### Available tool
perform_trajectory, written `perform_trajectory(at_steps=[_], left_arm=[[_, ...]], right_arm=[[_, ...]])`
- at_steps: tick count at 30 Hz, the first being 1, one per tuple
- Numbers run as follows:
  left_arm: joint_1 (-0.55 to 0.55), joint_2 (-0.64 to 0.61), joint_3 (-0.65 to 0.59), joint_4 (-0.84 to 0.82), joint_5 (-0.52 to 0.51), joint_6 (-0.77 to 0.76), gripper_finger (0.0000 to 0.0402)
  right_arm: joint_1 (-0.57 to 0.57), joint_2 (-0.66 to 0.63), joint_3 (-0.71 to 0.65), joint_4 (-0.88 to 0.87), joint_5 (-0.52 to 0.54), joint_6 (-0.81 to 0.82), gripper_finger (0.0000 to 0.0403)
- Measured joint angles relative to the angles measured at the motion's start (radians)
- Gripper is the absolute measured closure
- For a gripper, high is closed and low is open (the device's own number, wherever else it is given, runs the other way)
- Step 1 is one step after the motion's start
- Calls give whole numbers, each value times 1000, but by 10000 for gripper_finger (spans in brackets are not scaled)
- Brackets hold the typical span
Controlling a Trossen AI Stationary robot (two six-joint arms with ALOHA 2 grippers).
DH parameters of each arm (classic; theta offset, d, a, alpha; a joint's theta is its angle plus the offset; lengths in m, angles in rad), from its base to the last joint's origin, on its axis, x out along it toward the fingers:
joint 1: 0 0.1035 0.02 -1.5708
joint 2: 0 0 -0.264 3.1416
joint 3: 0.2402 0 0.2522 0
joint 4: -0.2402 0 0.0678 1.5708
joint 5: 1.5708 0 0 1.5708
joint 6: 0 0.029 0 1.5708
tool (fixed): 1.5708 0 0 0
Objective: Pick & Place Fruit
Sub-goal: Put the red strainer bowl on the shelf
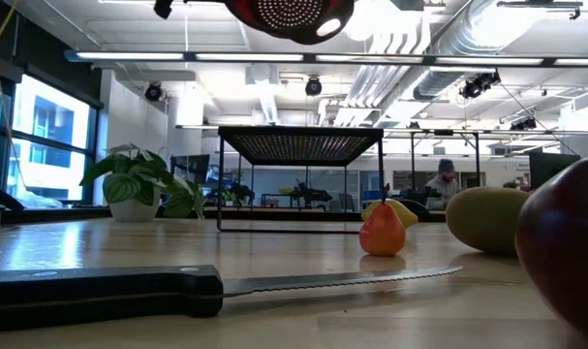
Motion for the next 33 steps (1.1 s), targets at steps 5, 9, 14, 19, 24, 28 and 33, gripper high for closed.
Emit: perform_trajectory(at_steps=[5, 9, 14, 19, 24, 28, 33], left_arm=[[0, 0, 0, 7, 5, 34, 250], [0, -9, 0, 37, 27, 36, 213], [0, -23, 1, 81, 96, 53, 202], [1, -36, 24, 63, 108, 62, 203], [0, -77, 53, 75, 116, 130, 204], [0, -113, 75, 72, 168, 192, 204], [0, -173, 85, 64, 249, 194, 204]], right_arm=[[-8, 0, 0, 0, 3, -3, 395], [-23, 0, 0, 5, 31, -11, 395], [-43, 0, 0, 5, 30, -31, 396], [-45, 0, 0, 14, 31, -44, 397], [-45, -6, 0, 21, 40, -84, 397], [-45, -18, 0, 20, 44, -88, 397], [-44, -32, 0, 2, 29, -88, 397]])
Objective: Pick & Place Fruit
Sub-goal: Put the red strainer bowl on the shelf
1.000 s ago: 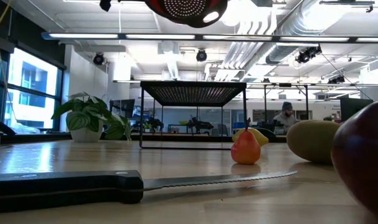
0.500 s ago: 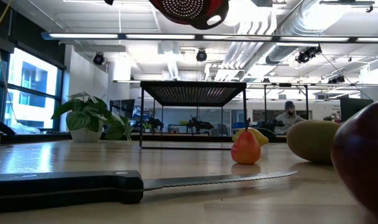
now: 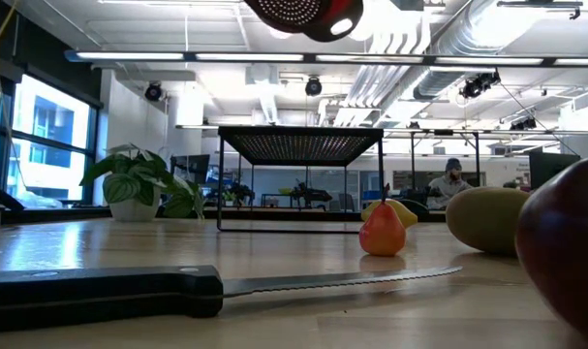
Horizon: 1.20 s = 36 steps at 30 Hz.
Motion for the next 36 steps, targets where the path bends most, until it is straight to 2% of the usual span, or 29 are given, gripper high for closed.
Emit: perform_trajectory(at_steps=[6, 14, 21, 25, 36], left_arm=[[-1, -52, -1, -22, 90, -39, 204], [0, -112, -1, -126, 91, -86, 204], [0, -114, -1, -156, 88, 15, 207], [0, -114, -1, -195, 57, 43, 234], [0, -136, -2, -302, -93, 77, 351]], right_arm=[[0, -22, 0, -8, -17, 12, 397], [1, -24, 0, -20, -25, 26, 397], [-3, -24, 0, -115, -58, 140, 397], [-29, -24, 0, -113, -108, 164, 397], [-101, -24, 0, -114, -241, 230, 397]])
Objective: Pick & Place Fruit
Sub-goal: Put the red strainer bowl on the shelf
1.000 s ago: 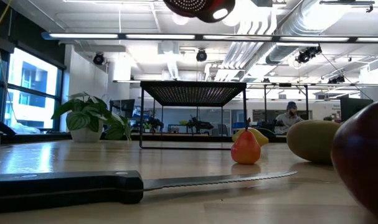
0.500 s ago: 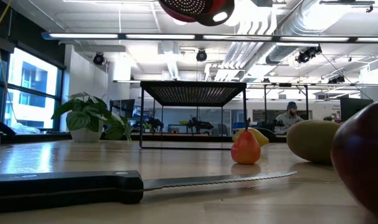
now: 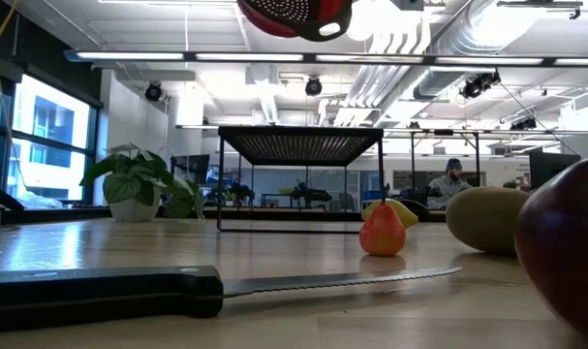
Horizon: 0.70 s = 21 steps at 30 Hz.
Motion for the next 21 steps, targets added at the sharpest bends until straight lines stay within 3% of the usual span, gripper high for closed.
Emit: perform_trajectory(at_steps=[7, 15, 21], left_arm=[[0, 0, 0, -69, -109, 17, 398], [0, -37, -2, -83, -145, 14, 400], [0, -83, -2, -142, -163, -32, 400]], right_arm=[[-33, 0, 15, -44, -46, 33, 397], [-94, 9, 196, -310, -153, 121, 397], [-171, 9, 256, -352, -263, 143, 397]])
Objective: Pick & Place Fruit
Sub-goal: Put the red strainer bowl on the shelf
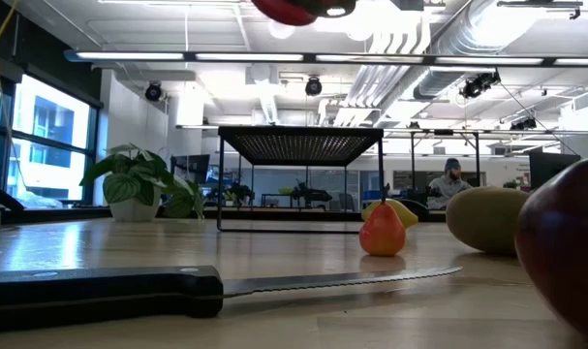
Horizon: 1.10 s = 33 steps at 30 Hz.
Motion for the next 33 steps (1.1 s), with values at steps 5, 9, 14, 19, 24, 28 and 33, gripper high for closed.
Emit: perform_trajectory(at_steps=[5, 9, 14, 19, 24, 28, 33], left_arm=[[0, -9, 0, -31, -5, -26, 400], [0, -6, 0, -32, -5, -27, 400], [0, -6, 0, -44, -20, -31, 401], [0, -6, 0, -64, -21, -60, 401], [0, -6, 0, -87, -23, -87, 401], [0, -6, 0, -95, -22, -93, 401], [0, -6, 0, -106, -22, -109, 401]], right_arm=[[-65, 2, 1, -3, -106, 43, 397], [-104, 2, 0, 10, -178, 61, 397], [-129, 18, 14, 23, -229, 77, 397], [-142, 78, 93, -27, -294, 98, 397], [-160, 193, 254, -201, -372, 105, 397], [-206, 284, 374, -391, -485, 129, 397], [-266, 346, 465, -580, -587, 113, 397]])
